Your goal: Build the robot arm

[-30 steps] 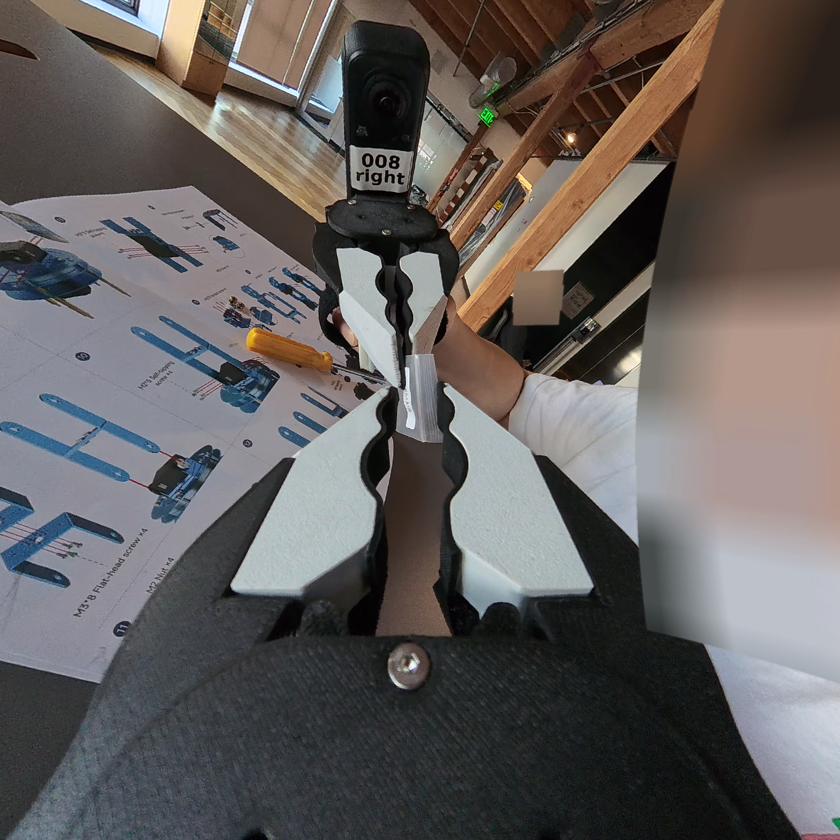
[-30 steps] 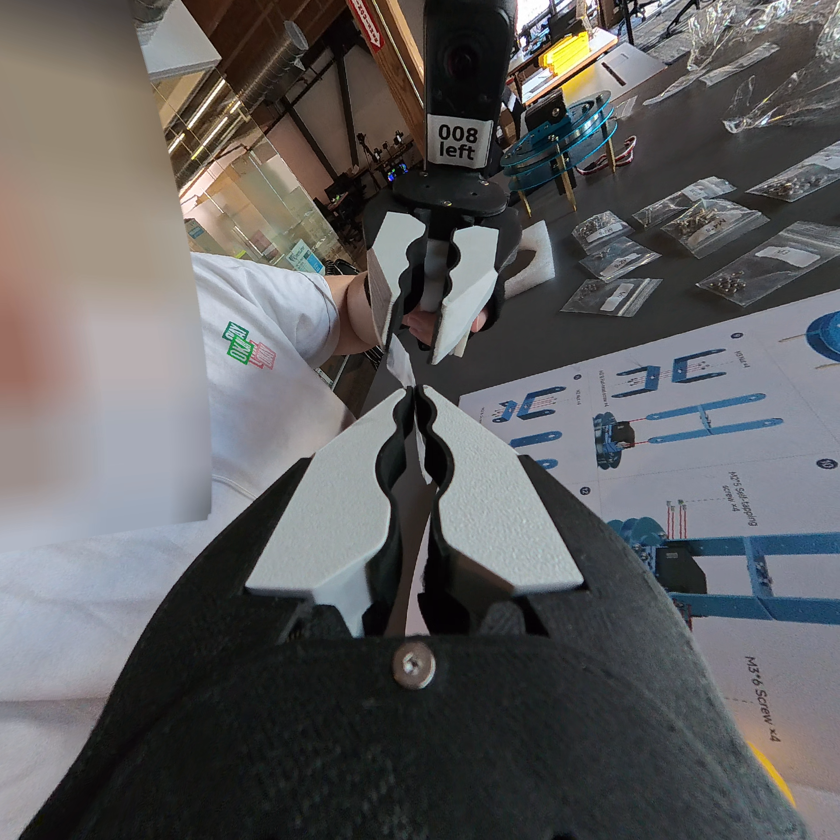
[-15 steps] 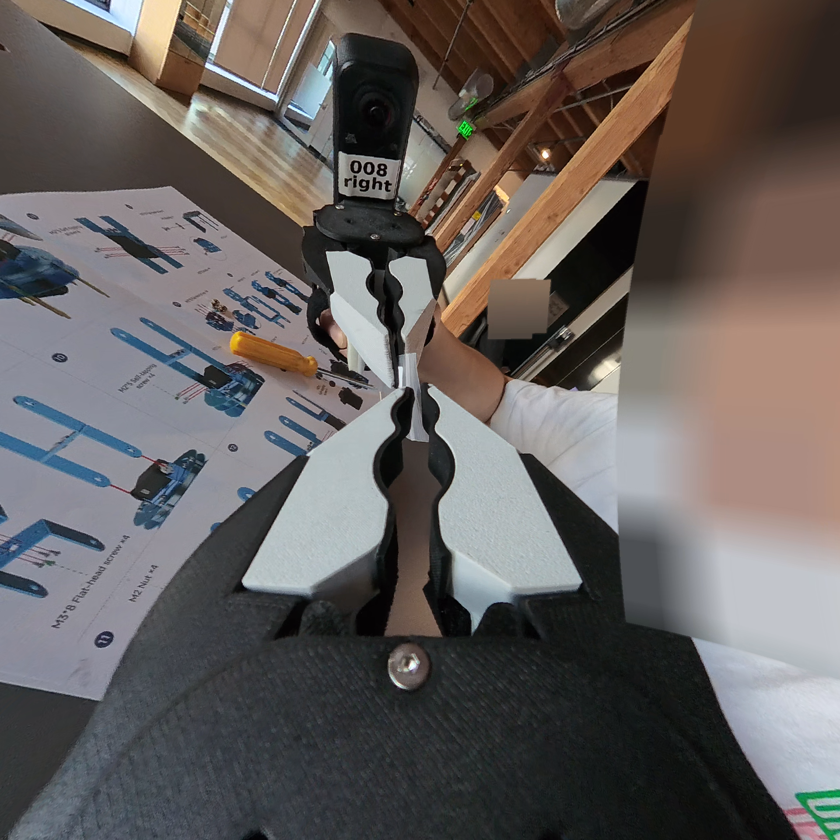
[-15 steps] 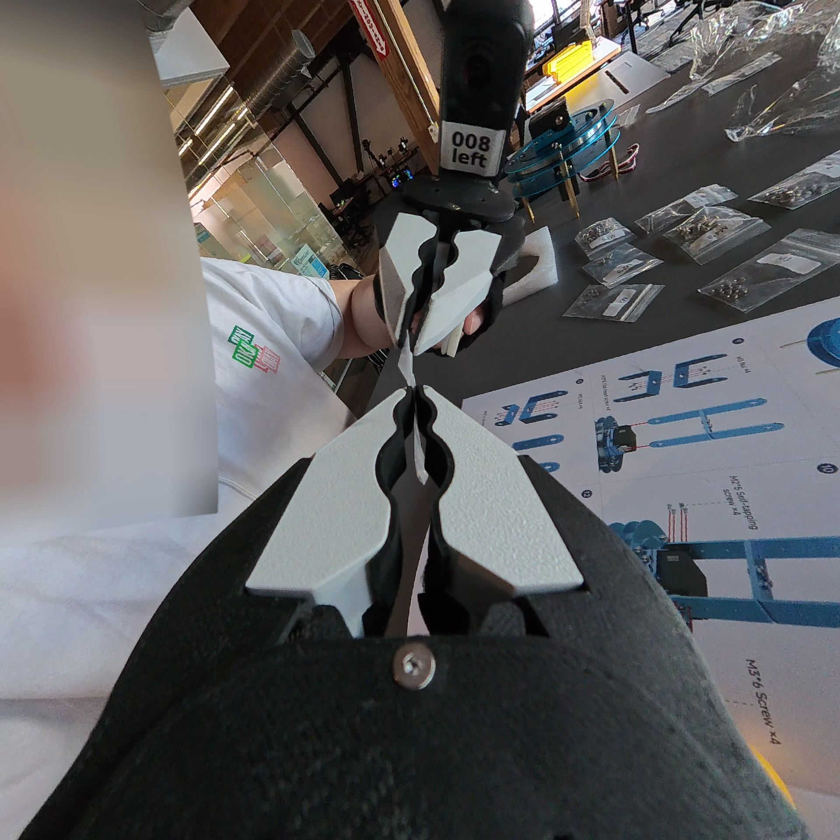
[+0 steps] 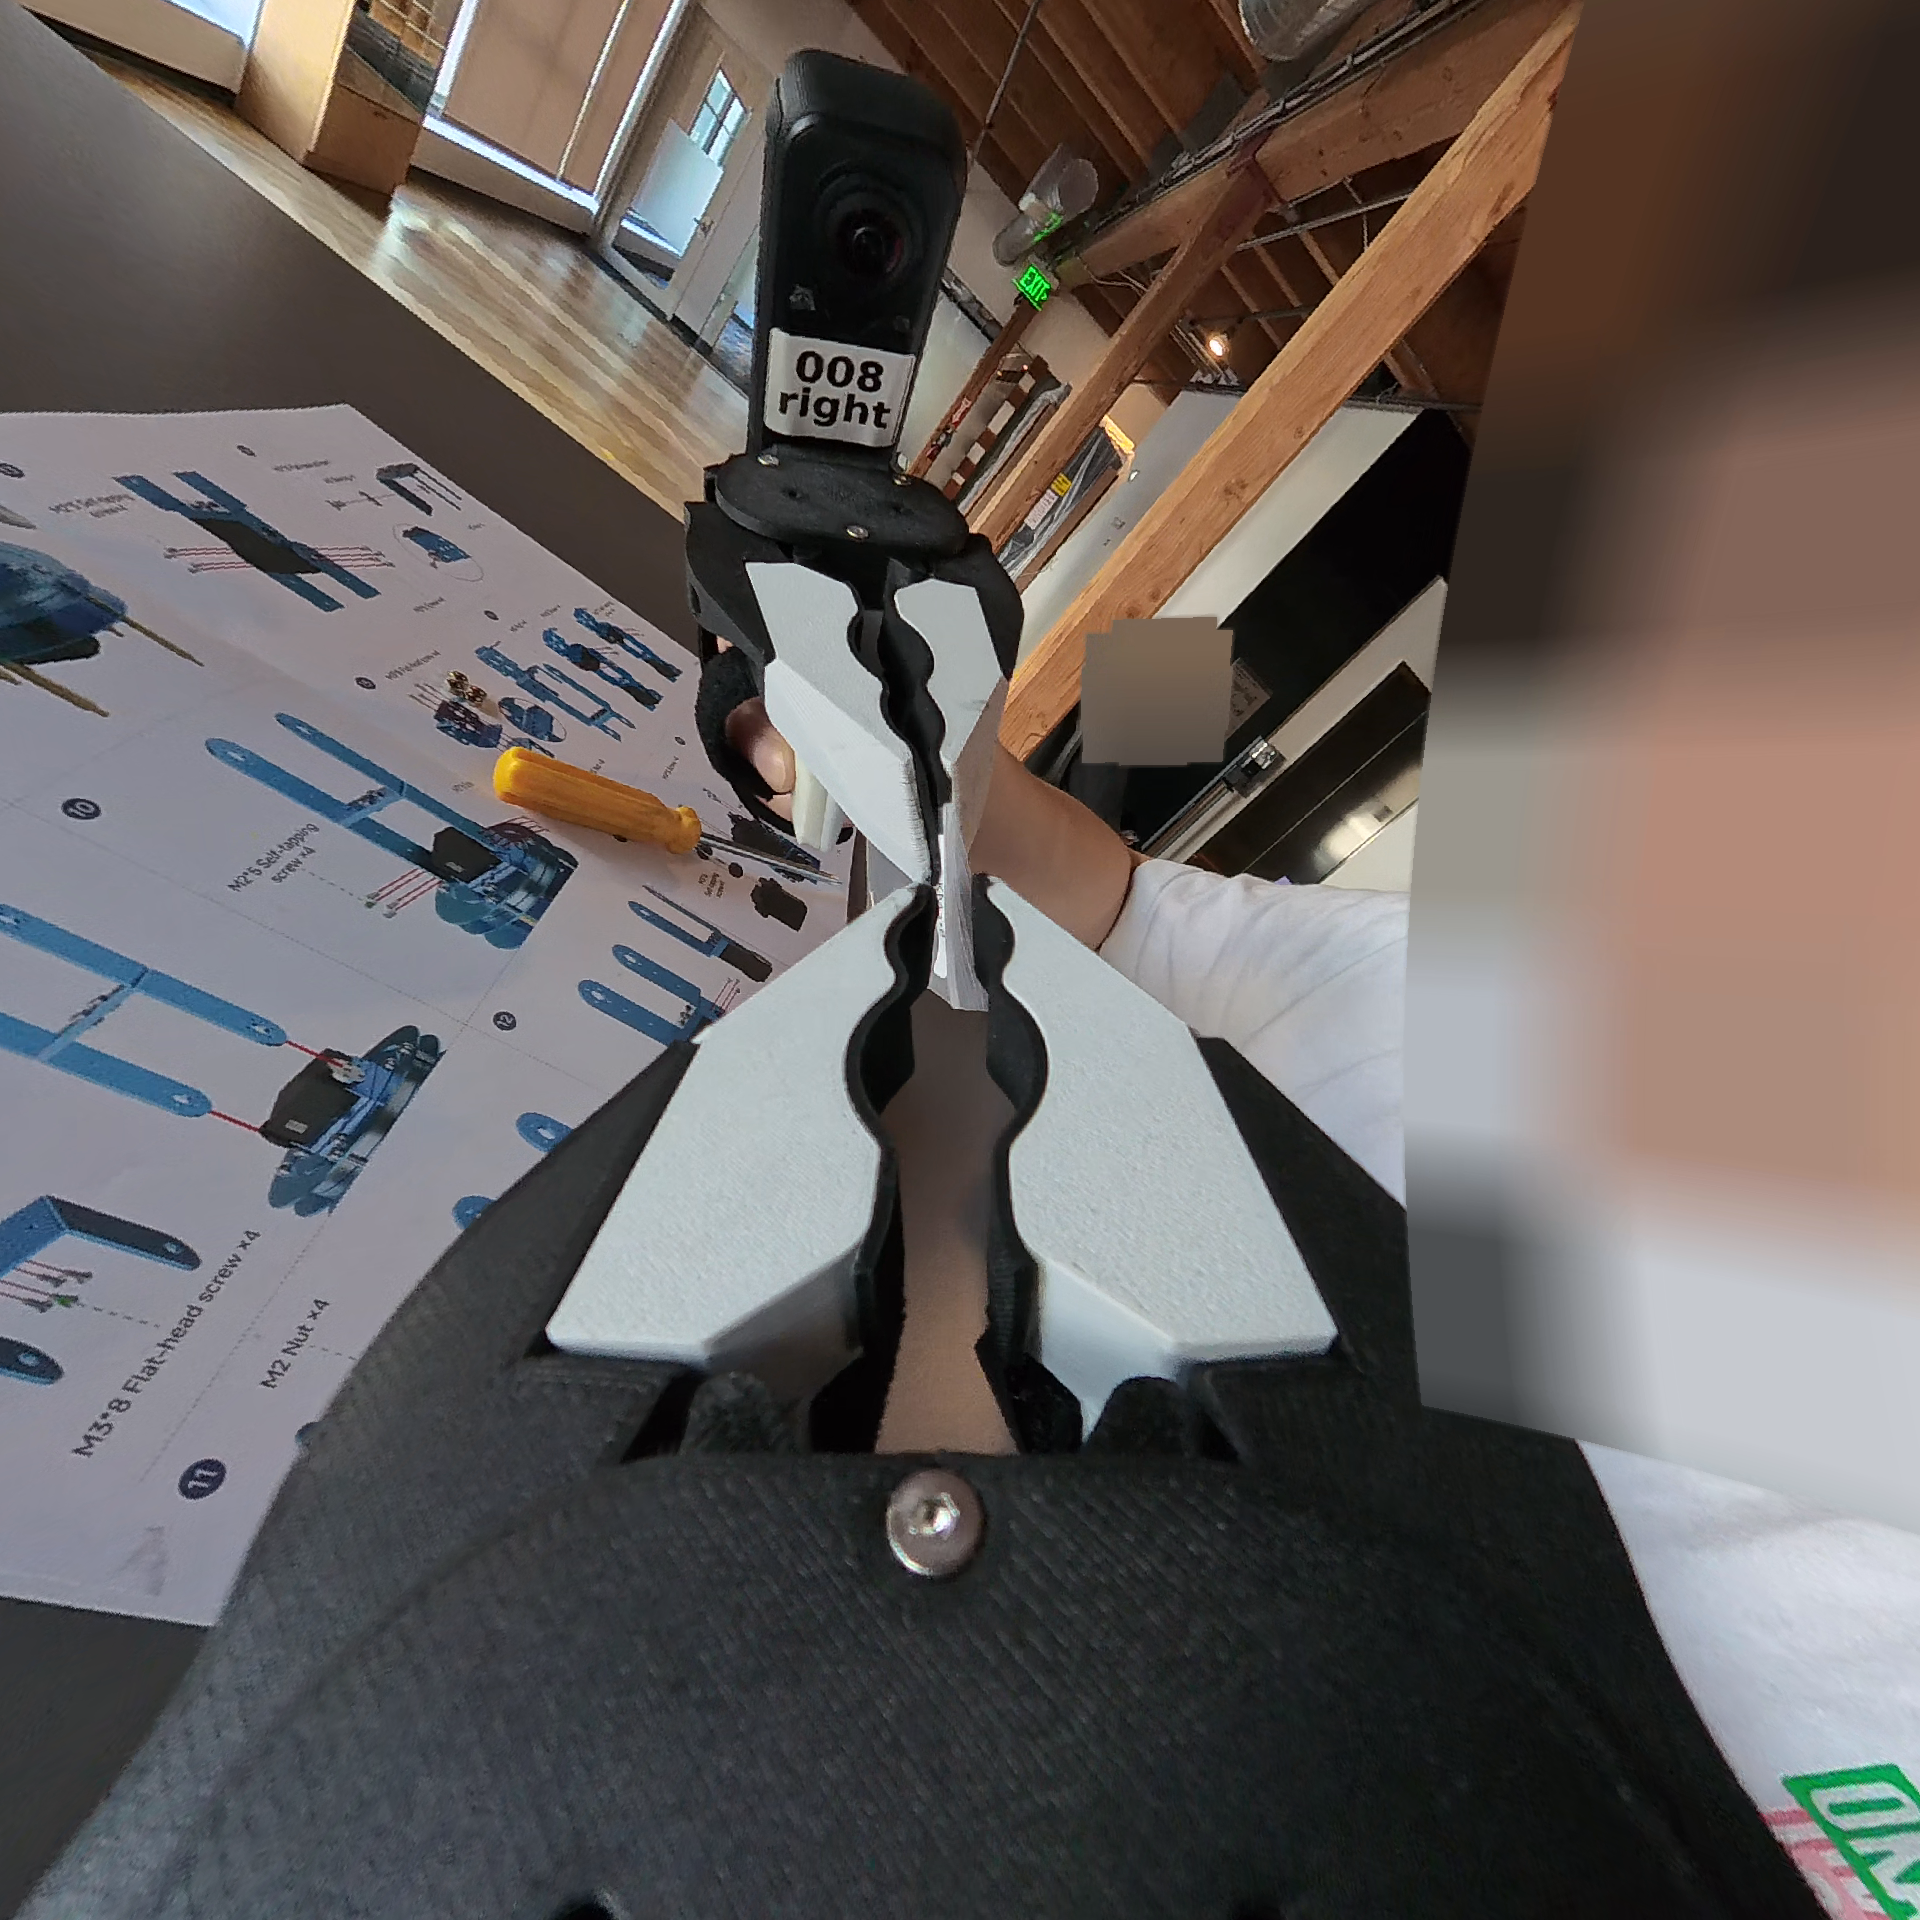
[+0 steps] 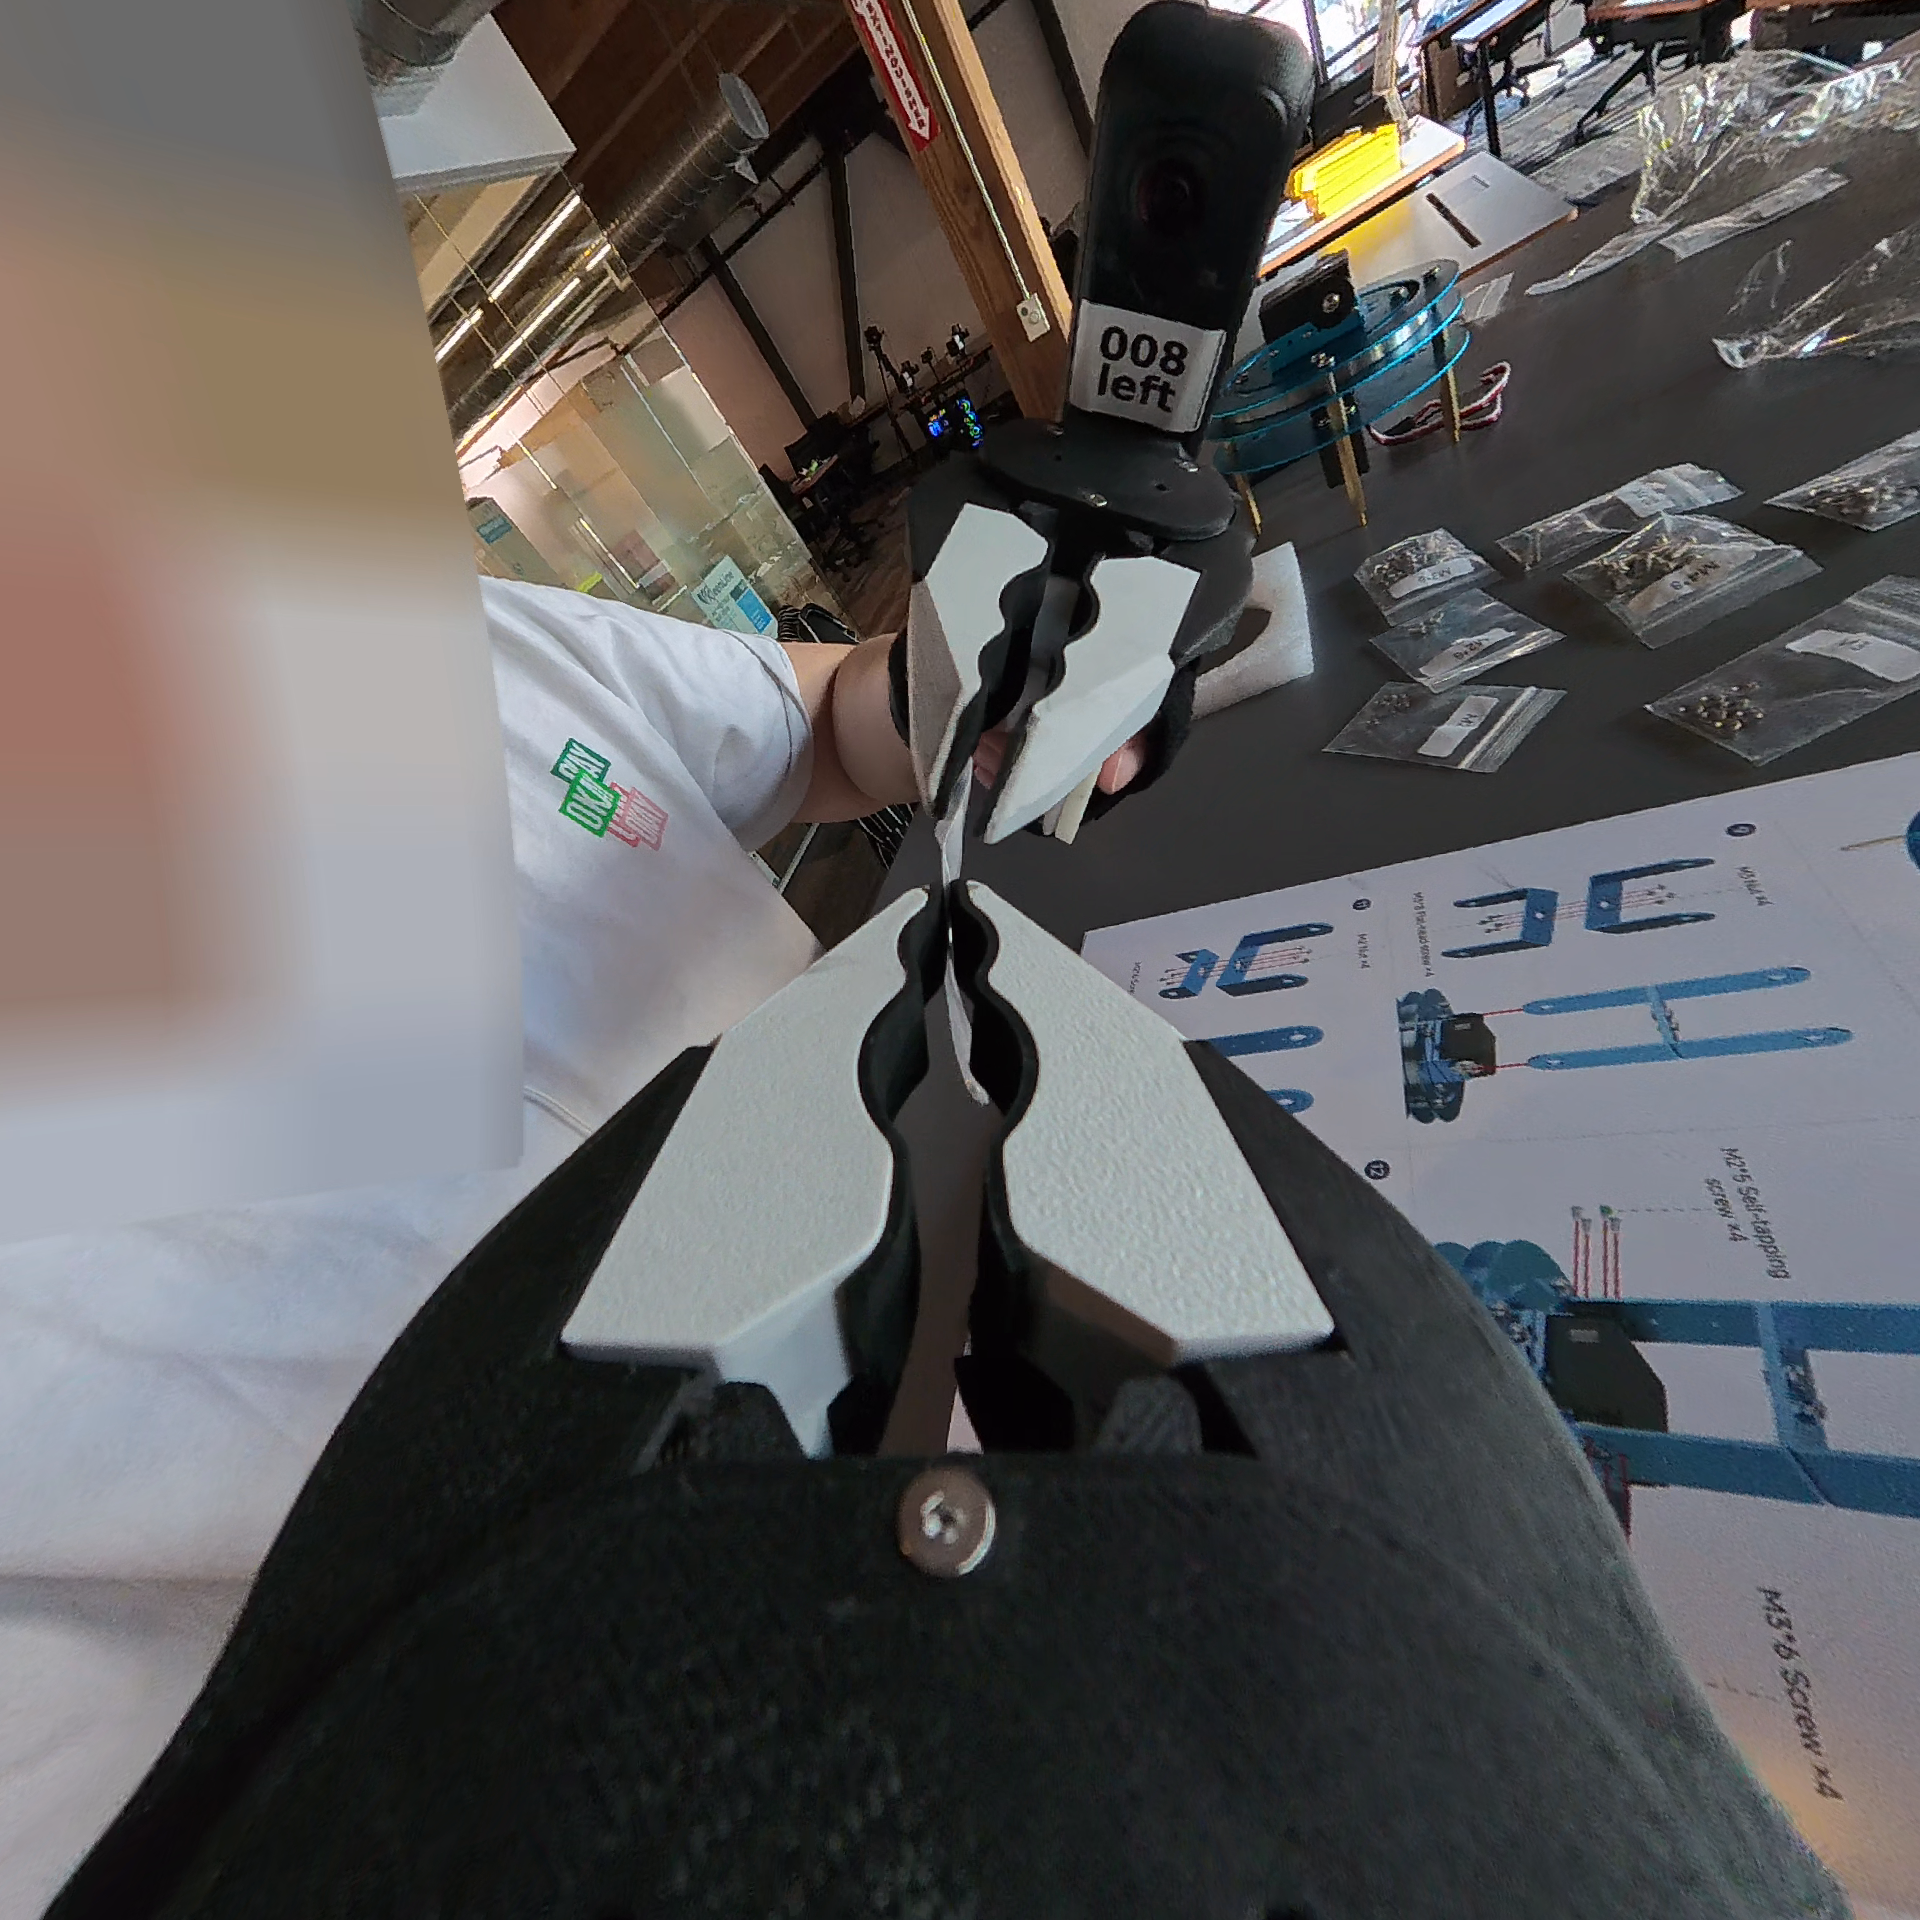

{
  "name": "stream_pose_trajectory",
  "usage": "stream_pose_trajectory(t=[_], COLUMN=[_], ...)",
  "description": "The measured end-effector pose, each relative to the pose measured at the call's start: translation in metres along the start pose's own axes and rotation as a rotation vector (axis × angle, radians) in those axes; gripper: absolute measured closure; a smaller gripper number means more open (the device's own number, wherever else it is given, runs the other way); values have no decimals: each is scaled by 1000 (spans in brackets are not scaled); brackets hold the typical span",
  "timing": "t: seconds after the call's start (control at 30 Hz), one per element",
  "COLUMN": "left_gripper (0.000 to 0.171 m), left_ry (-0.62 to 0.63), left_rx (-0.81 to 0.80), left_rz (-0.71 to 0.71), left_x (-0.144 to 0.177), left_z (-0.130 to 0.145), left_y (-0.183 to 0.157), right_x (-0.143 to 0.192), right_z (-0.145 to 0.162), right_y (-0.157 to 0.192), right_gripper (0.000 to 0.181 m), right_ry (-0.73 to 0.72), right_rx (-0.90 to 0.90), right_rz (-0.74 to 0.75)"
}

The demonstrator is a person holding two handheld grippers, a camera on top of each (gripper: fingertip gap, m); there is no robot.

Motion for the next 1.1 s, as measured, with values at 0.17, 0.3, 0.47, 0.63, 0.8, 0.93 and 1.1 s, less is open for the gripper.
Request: stream_pose_trajectory(t=[0.17,0.3,0.47,0.63,0.8,0.93,1.1], left_gripper=[168,171,171,171,171,171,171], left_ry=[7,18,59,204,356,415,425], left_rx=[-3,-11,-99,-304,-215,-159,-142], left_rz=[7,9,-76,-292,-256,-252,-253], left_x=[-1,-1,-1,0,-4,-3,-4], left_z=[1,3,4,9,23,29,32], left_y=[-1,-1,1,9,10,14,17], right_x=[-1,0,0,3,-10,-28,-39], right_z=[-1,-2,2,-5,12,31,40], right_y=[3,3,-7,1,18,18,15], right_gripper=[181,181,181,156,149,144,150], right_ry=[-11,-17,-3,4,249,473,543], right_rx=[34,44,54,352,934,1215,1345], right_rz=[-7,1,71,228,457,593,650])
Point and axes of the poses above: each gripper's, where its closed fingertips meet, x back along the fingers, z out of its underside, y = z × x across the jaws, the point moved 6 cm from there along x, back along the fingers, and after that the axes turned 3 degrees about z, right-handed, at the moved point
